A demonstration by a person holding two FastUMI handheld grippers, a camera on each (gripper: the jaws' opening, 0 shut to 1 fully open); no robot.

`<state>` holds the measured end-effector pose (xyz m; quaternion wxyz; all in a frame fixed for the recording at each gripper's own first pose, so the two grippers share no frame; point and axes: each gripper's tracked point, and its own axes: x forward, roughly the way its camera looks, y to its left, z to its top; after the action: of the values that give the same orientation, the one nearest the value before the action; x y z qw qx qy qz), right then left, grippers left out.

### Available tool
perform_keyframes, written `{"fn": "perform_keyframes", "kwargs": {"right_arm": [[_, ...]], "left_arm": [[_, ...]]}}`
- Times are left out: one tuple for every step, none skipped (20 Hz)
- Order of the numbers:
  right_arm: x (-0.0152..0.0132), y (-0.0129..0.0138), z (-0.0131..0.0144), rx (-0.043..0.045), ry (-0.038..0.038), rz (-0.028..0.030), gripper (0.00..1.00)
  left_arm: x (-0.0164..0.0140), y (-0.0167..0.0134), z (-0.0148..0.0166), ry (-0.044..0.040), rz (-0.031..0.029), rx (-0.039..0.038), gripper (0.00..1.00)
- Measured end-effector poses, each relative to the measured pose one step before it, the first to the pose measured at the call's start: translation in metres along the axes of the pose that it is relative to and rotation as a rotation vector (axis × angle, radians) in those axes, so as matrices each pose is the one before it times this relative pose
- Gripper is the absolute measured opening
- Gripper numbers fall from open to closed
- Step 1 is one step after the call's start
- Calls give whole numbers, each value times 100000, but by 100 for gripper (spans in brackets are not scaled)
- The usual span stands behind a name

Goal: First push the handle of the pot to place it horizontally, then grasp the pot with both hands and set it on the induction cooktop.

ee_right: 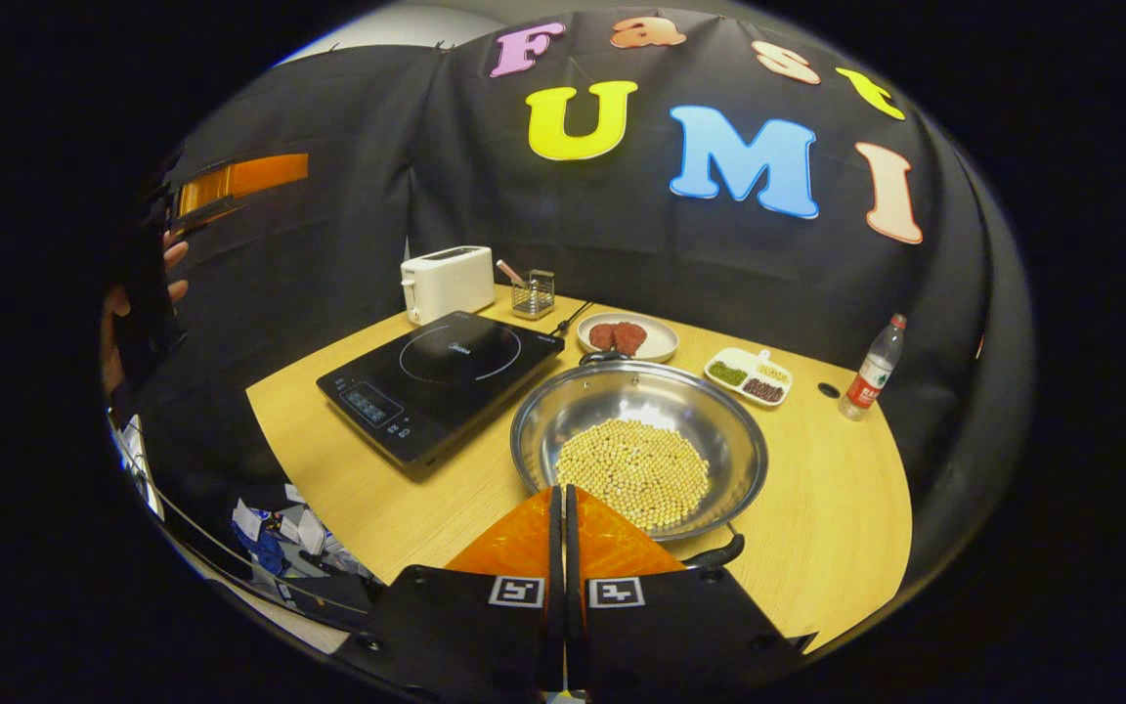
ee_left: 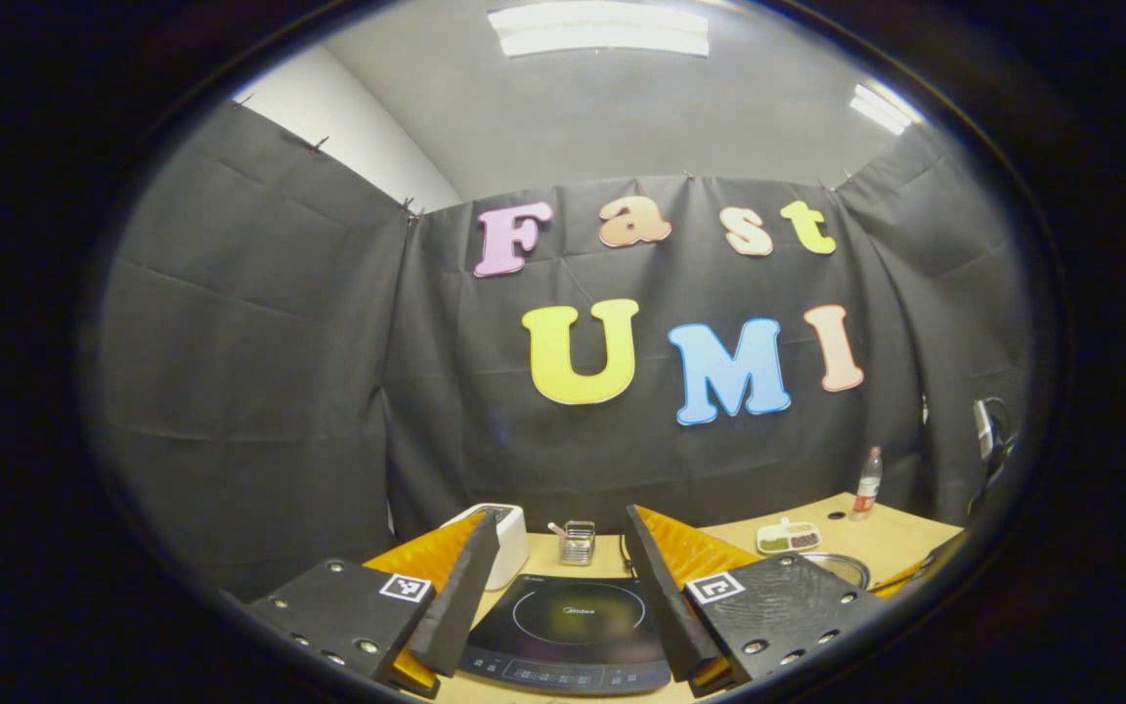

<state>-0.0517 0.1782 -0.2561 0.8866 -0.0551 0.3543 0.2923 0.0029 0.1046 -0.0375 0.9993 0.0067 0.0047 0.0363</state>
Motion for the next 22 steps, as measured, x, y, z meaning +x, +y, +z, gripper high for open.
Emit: {"fn": "perform_keyframes", "kwargs": {"right_arm": [[547, -103, -683, 348, 2674, 1541, 2], [333, -55, -845, 547, 2548, 2016, 2], [516, -191, -904, 523, 2806, 1519, 2], [374, -256, -738, 412, 2665, 1462, 2], [316, -366, -708, 276, 2558, 881, 2], [321, -447, -551, 407, 2251, 574, 2], [345, -461, -651, 593, 2245, 356, 2], [324, -452, -426, 534, 2014, 496, 3], [405, -522, -447, 172, 1779, 20, 3], [350, -602, -234, -169, 1649, -233, 2], [330, -538, -322, -277, 1401, -280, 2], [222, -661, -122, -408, 1063, -712, 2], [189, -535, -187, -78, 622, -468, 2], [-23, -248, -68, 1022, 469, 1138, 2], [239, 5, -65, 1317, 132, 919, 2], [57, -311, 66, 140, -5, 274, 0], [-5, -421, 15, -565, 0, -451, 2], [-9, -545, 20, -468, 142, -813, 2], [-43, -672, -94, 114, 79, -827, 2], [-100, -725, -57, 673, -4, -852, 2], [-88, -708, -81, 924, -203, -995, 2], [-5, -837, 88, 1130, -150, -1232, 2]], "left_arm": [[403, -194, -10, 151, 789, 713, 77], [341, -263, -77, 257, 805, 382, 77], [437, -309, -89, 461, 584, -5, 77], [258, -410, -257, 752, 624, -197, 77], [358, -392, -140, 522, 348, -324, 77], [248, -473, -116, 364, 423, -216, 77], [250, -464, -134, 372, 280, 118, 77], [203, -389, -149, 409, 396, 433, 77], [193, -305, -156, 436, 367, 419, 77], [287, -471, -236, 592, 156, 210, 77], [225, -536, -249, 789, 59, -11, 77], [276, -415, -158, 520, -40, -190, 77], [287, -558, 107, 194, -86, -101, 77], [267, -433, 190, -250, -53, 282, 77], [192, -446, 275, -449, -13, 522, 79], [130, -357, 157, -572, 2, 708, 79], [127, -425, 162, -470, -69, 666, 79], [284, -549, -7, -208, -342, 284, 79], [334, -644, 28, 150, -656, -71, 76], [161, -567, -204, 361, -661, -67, 77], [153, -556, -155, 603, -556, -43, 77], [264, -562, -117, 461, -474, -233, 77]]}}
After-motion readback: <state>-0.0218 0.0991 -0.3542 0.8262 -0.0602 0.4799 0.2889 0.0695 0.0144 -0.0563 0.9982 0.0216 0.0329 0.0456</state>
